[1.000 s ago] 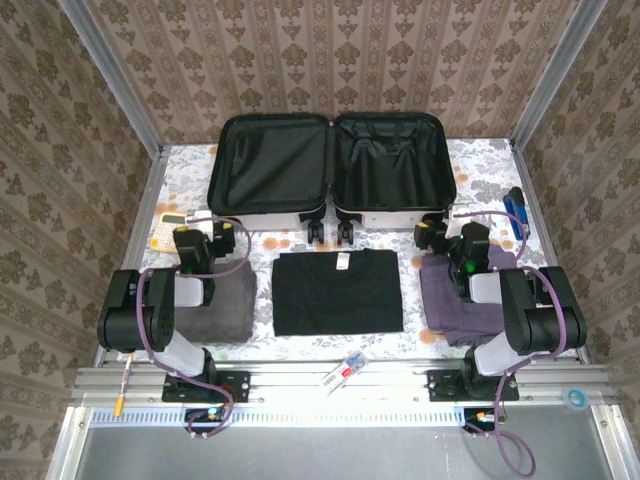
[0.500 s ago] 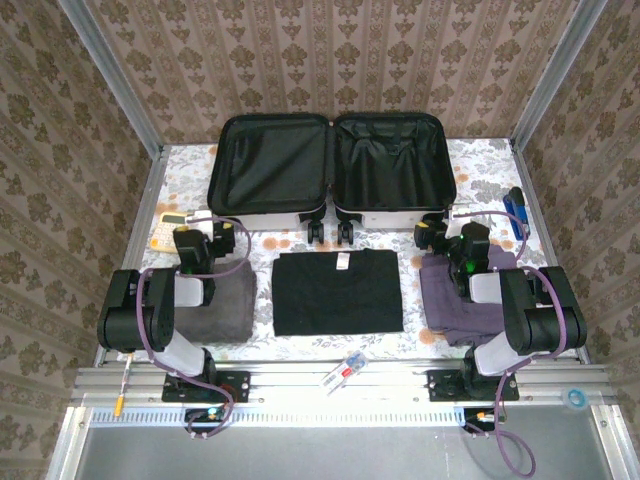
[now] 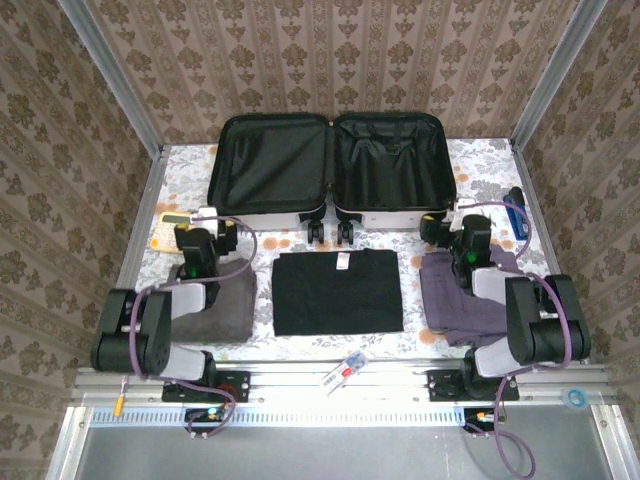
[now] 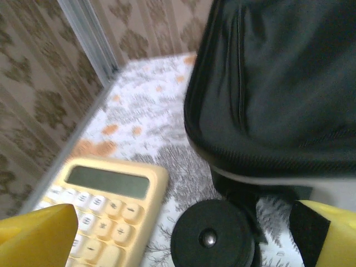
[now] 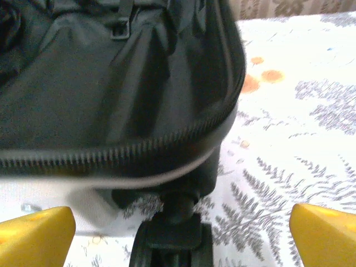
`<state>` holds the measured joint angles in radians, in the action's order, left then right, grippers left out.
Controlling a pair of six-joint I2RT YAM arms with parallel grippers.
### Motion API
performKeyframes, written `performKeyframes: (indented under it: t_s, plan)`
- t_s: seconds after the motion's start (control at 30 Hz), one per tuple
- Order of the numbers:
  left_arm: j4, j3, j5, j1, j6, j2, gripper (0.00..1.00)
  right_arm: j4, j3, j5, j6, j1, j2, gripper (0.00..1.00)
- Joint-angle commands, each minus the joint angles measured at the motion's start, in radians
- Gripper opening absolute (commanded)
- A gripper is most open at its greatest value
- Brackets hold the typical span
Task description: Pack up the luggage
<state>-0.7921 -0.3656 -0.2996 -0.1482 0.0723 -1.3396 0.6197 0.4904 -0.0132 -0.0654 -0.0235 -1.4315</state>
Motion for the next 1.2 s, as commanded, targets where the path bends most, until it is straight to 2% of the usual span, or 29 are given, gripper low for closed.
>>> performKeyframes:
  t_s: [0.0, 0.13, 0.23, 0.47, 0.7, 0.83, 1.03, 1.17]
  plan:
    - [0.18, -0.067, -0.182, -0.038, -0.047, 0.209, 1.0, -0.236, 0.106, -0.072, -0.028, -0.004, 0.136, 1.0]
    - [0.583, -0.236, -0.138, -0.043, -0.235, 0.427, 1.0, -0.515, 0.256, -0.108, -0.068, -0.003, 0.284, 1.0]
    - [0.844, -0.399, -0.061, -0.057, -0.323, 0.48, 1.0, -0.702, 0.376, -0.133, -0.127, -0.001, 0.346, 1.0]
    - [1.297, -0.664, -0.099, -0.178, -0.444, 0.473, 1.0, -0.939, 0.504, -0.07, -0.199, 0.01, 0.42, 1.0]
    - [1.771, -0.873, 0.063, -0.289, -0.665, 0.333, 1.0, -1.151, 0.527, 0.009, -0.29, 0.095, 0.417, 1.0]
    - [1.888, -0.865, 0.083, -0.443, -0.77, 0.277, 0.99, -1.247, 0.48, 0.019, -0.361, 0.204, 0.382, 0.96]
    - [1.844, -0.737, 0.15, -0.615, -0.917, 0.186, 0.99, -1.242, 0.375, 0.018, -0.485, 0.385, 0.306, 0.93]
    - [1.825, -0.706, 0.176, -0.686, -0.952, 0.083, 1.0, -1.245, 0.345, 0.016, -0.539, 0.478, 0.224, 0.9]
